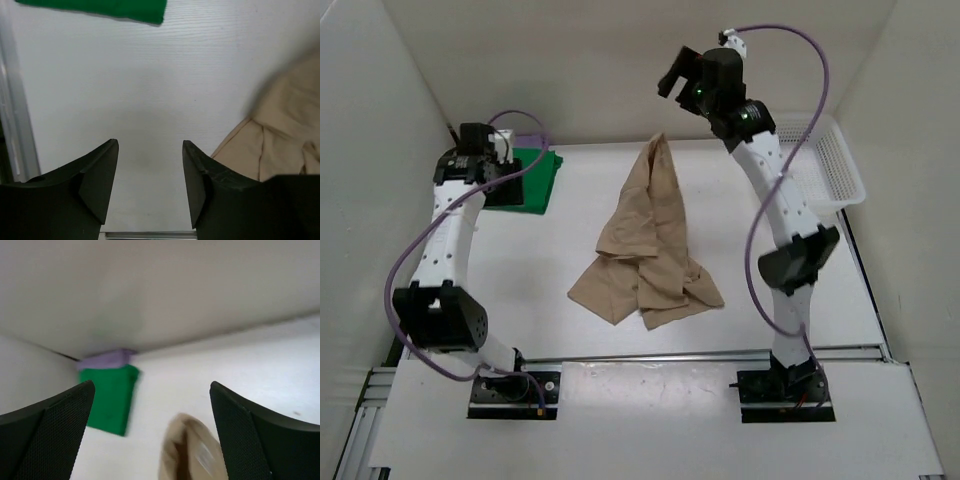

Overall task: Fold and stack the t-shirts
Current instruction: Flatten out the tshirt

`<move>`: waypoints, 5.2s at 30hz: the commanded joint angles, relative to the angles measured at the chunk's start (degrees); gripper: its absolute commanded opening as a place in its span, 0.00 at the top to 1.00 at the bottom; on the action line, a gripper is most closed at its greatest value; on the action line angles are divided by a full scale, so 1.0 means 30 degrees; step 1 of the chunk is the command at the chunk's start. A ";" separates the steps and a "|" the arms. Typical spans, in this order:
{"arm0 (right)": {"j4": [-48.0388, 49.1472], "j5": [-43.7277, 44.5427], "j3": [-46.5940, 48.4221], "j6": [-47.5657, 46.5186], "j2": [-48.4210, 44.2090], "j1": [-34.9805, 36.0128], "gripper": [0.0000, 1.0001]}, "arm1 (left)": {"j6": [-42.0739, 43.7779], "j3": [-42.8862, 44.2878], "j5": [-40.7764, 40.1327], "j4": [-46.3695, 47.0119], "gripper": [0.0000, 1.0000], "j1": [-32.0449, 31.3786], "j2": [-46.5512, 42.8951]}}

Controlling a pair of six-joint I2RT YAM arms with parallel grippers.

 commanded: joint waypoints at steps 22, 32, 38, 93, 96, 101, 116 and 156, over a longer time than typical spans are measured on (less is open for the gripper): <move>-0.0277 -0.4312 -2.1041 -0.6647 -0.5605 0.7714 0.32 | -0.0040 -0.9088 0.0236 0.3806 0.21 -0.7881 0.3267; -0.0271 -0.4898 -1.9985 -0.5502 -0.2261 0.7892 0.51 | -0.0040 -0.8266 0.0883 0.3984 0.52 -0.7647 0.5582; 0.0252 -0.7818 -2.0805 -0.5295 -0.2260 0.7892 0.26 | -0.0040 -0.7856 0.1498 0.3779 0.90 -0.6800 0.5935; 0.0281 -0.5601 -2.8362 0.1356 -1.5443 0.0892 1.00 | -0.0040 0.8404 -0.0025 0.1752 0.00 -0.3793 0.7483; 0.0518 -0.5836 -2.8744 0.0887 -1.5443 0.0890 1.00 | -0.0040 0.3592 -0.0286 0.3308 0.00 -0.1331 0.3900; 0.0694 -0.6155 -2.9098 0.0128 -1.5853 0.0509 1.00 | -0.0040 0.1318 0.1779 0.1411 0.03 0.1431 0.3796; 0.1250 -0.6129 -3.1617 0.0446 -1.6381 0.0685 1.00 | -0.0040 -0.0401 -0.0716 0.3655 0.11 -0.5992 0.5497; 0.0869 -0.6861 -3.2174 -0.0109 -1.7084 -0.1073 1.00 | -0.0040 0.1433 -0.4300 0.4453 0.32 -0.8409 1.0446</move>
